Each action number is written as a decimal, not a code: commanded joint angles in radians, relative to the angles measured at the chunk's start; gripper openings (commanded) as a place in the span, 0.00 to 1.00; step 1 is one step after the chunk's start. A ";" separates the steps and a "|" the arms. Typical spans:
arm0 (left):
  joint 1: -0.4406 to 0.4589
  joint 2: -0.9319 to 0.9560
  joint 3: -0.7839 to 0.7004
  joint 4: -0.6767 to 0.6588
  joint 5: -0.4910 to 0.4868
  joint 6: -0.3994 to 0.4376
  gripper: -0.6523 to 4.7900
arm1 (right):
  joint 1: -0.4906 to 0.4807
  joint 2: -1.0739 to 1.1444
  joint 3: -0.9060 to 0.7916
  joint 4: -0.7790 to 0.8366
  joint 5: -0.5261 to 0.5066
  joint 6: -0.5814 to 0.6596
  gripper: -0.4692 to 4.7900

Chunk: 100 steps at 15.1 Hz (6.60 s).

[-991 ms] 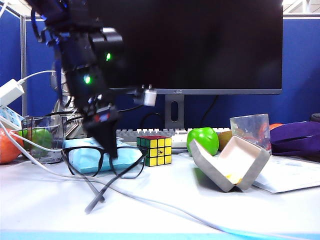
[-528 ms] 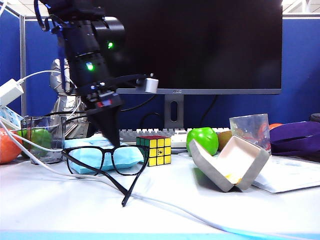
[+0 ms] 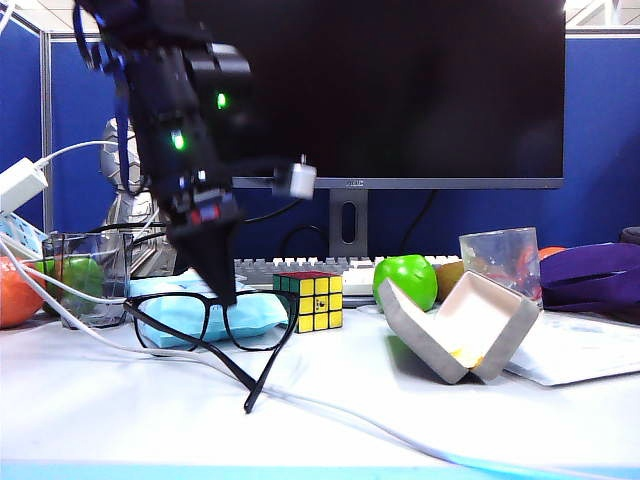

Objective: Pick up the glasses, fold the temples of the glasses, place the glasses into the glasses case, and finally close the glasses case.

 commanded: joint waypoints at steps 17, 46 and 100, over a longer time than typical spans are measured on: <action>-0.002 0.027 0.013 0.008 -0.024 0.004 0.11 | -0.001 -0.002 0.003 0.010 -0.002 -0.002 0.09; -0.215 -0.022 0.342 1.070 0.959 -1.722 0.11 | 0.264 -0.013 0.003 0.019 -0.515 0.052 0.09; -0.286 -0.082 0.352 0.933 1.077 -1.320 0.11 | 0.266 -0.014 0.002 -0.020 -0.304 0.074 0.09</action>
